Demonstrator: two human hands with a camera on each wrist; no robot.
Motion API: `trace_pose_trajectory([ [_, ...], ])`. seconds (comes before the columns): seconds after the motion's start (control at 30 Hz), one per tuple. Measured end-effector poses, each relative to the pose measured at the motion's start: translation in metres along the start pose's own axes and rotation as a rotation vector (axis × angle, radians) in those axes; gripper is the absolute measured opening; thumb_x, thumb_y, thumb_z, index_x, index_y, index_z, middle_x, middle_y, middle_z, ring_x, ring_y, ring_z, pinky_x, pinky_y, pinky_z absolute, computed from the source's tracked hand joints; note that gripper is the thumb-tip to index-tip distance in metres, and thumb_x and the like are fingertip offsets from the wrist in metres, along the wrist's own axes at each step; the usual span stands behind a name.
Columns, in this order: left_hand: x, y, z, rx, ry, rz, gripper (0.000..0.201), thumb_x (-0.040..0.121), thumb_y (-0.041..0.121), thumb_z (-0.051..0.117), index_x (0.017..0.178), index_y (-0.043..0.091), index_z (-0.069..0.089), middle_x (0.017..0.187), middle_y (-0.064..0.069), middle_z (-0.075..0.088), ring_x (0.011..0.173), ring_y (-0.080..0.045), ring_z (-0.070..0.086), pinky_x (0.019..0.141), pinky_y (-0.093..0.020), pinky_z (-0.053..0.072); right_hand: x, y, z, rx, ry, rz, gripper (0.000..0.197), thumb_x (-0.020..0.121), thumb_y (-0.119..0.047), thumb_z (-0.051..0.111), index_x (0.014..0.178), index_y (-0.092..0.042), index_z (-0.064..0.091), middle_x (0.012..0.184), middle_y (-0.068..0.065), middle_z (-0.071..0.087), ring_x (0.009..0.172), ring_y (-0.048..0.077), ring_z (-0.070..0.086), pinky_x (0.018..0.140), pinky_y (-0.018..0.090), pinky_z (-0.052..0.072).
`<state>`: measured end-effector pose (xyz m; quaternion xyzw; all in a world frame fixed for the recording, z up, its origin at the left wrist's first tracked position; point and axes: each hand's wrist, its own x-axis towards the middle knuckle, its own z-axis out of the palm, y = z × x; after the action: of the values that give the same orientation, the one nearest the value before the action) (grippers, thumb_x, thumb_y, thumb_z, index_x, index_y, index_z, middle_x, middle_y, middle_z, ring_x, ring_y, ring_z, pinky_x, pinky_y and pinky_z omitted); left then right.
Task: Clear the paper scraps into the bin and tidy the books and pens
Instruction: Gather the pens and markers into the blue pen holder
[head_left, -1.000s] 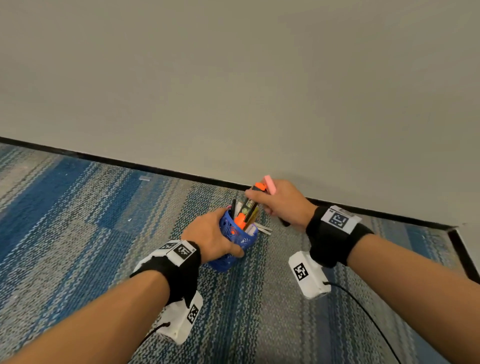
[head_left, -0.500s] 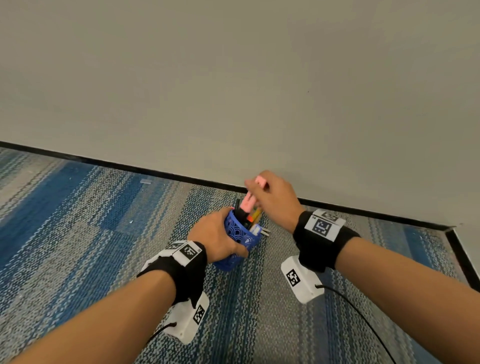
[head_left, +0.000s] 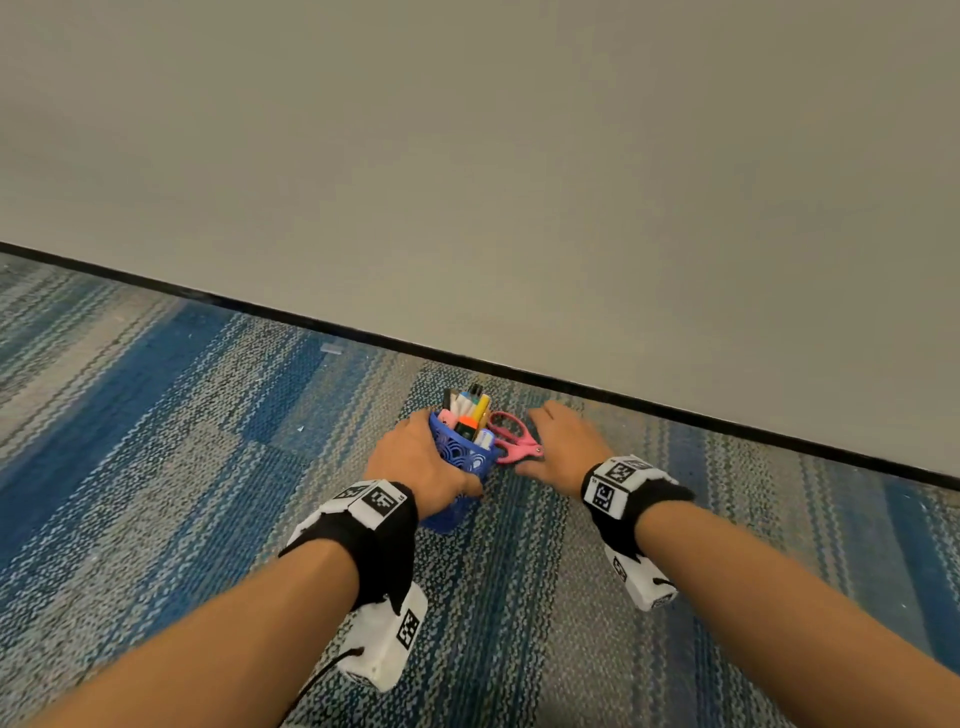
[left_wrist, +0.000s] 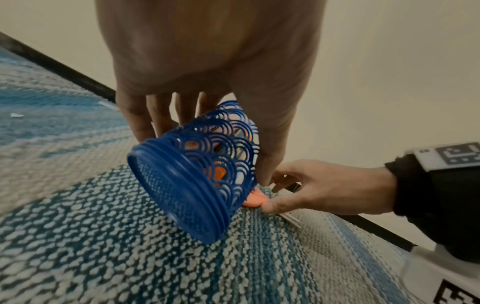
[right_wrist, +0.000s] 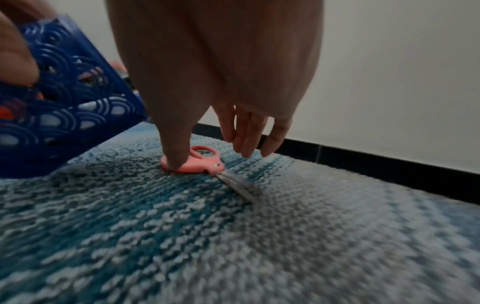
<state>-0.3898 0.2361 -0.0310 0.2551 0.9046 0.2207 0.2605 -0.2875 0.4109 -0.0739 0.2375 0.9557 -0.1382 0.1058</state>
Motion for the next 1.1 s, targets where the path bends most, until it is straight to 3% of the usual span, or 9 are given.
trace_pose_trajectory([
  [0.1,0.011,-0.005,0.004,-0.058,0.062,-0.039,0.066,0.047,0.047,0.084,0.095,0.021,0.047,0.093,0.000,0.061,0.083,-0.023,0.060,0.074,-0.038,0.052,0.021,-0.016,0.008,0.041,-0.003,-0.037,0.085,0.072,-0.044,0.077,0.139,-0.010,0.037,0.132,0.011,0.042,0.122,0.031,0.045,0.101,0.043,0.041],
  [0.2,0.018,-0.003,-0.002,-0.090,0.047,-0.045,0.064,0.047,0.041,0.086,0.094,0.021,0.047,0.090,0.001,0.062,0.079,-0.022,0.061,0.074,-0.038,0.052,0.027,-0.023,0.006,0.012,-0.049,-0.018,0.071,0.075,-0.042,0.075,0.130,-0.005,0.046,0.126,0.016,0.041,0.117,0.035,0.044,0.098,0.041,0.040],
  [0.33,0.010,0.010,-0.024,-0.049,-0.014,0.018,0.070,0.051,0.041,0.087,0.105,0.021,0.047,0.099,0.001,0.060,0.086,-0.024,0.060,0.075,-0.036,0.049,-0.006,-0.016,-0.014,0.061,-0.102,0.204,0.070,0.072,-0.045,0.074,0.123,-0.003,0.049,0.122,0.016,0.046,0.110,0.032,0.052,0.092,0.037,0.045],
  [0.57,-0.028,0.040,-0.071,0.029,-0.144,0.145,0.076,0.056,0.039,0.086,0.117,0.017,0.045,0.106,-0.003,0.059,0.092,-0.028,0.059,0.078,-0.036,0.048,-0.085,-0.025,-0.108,0.779,0.586,0.468,0.038,0.069,-0.037,0.074,0.100,-0.030,0.054,0.099,0.003,0.061,0.090,0.016,0.061,0.083,0.028,0.050],
  [0.67,-0.056,0.051,-0.093,0.014,-0.155,0.131,0.075,0.055,0.037,0.086,0.116,0.018,0.046,0.106,-0.001,0.058,0.092,-0.026,0.058,0.078,-0.035,0.047,-0.105,-0.052,-0.164,1.144,0.720,0.505,0.042,0.080,-0.022,0.075,0.115,-0.011,0.055,0.094,-0.006,0.062,0.081,-0.003,0.060,0.075,0.011,0.049],
  [0.8,-0.093,0.072,-0.124,-0.033,-0.139,0.137,0.074,0.054,0.040,0.085,0.113,0.021,0.045,0.104,0.001,0.058,0.090,-0.023,0.056,0.076,-0.033,0.046,-0.126,-0.095,-0.203,1.270,0.609,0.448,0.035,0.083,-0.009,0.071,0.114,-0.002,0.055,0.079,-0.011,0.063,0.068,-0.009,0.058,0.069,0.008,0.045],
  [0.9,-0.118,0.099,-0.154,-0.050,-0.141,0.167,0.077,0.052,0.042,0.085,0.115,0.022,0.045,0.105,0.003,0.058,0.091,-0.020,0.057,0.078,-0.035,0.049,-0.156,-0.123,-0.232,1.124,0.396,0.411,0.045,0.077,-0.020,0.077,0.117,-0.011,0.058,0.101,0.000,0.062,0.085,-0.001,0.060,0.075,0.005,0.044],
  [1.0,-0.140,0.131,-0.186,-0.089,-0.137,0.215,0.074,0.053,0.040,0.086,0.113,0.021,0.046,0.104,0.004,0.058,0.089,-0.019,0.058,0.075,-0.031,0.047,-0.190,-0.131,-0.261,0.856,0.241,0.385,0.068,0.076,-0.037,0.078,0.136,-0.019,0.050,0.116,0.000,0.043,0.108,0.004,0.047,0.090,-0.004,0.029],
  [1.1,-0.167,0.165,-0.223,-0.116,-0.130,0.240,0.074,0.052,0.037,0.086,0.114,0.022,0.047,0.105,0.003,0.060,0.091,-0.020,0.059,0.073,-0.028,0.044,-0.227,-0.135,-0.302,0.983,0.163,0.435,0.091,0.077,-0.054,0.070,0.150,-0.020,0.029,0.135,-0.001,0.035,0.128,0.008,0.041,0.111,0.022,0.031],
])
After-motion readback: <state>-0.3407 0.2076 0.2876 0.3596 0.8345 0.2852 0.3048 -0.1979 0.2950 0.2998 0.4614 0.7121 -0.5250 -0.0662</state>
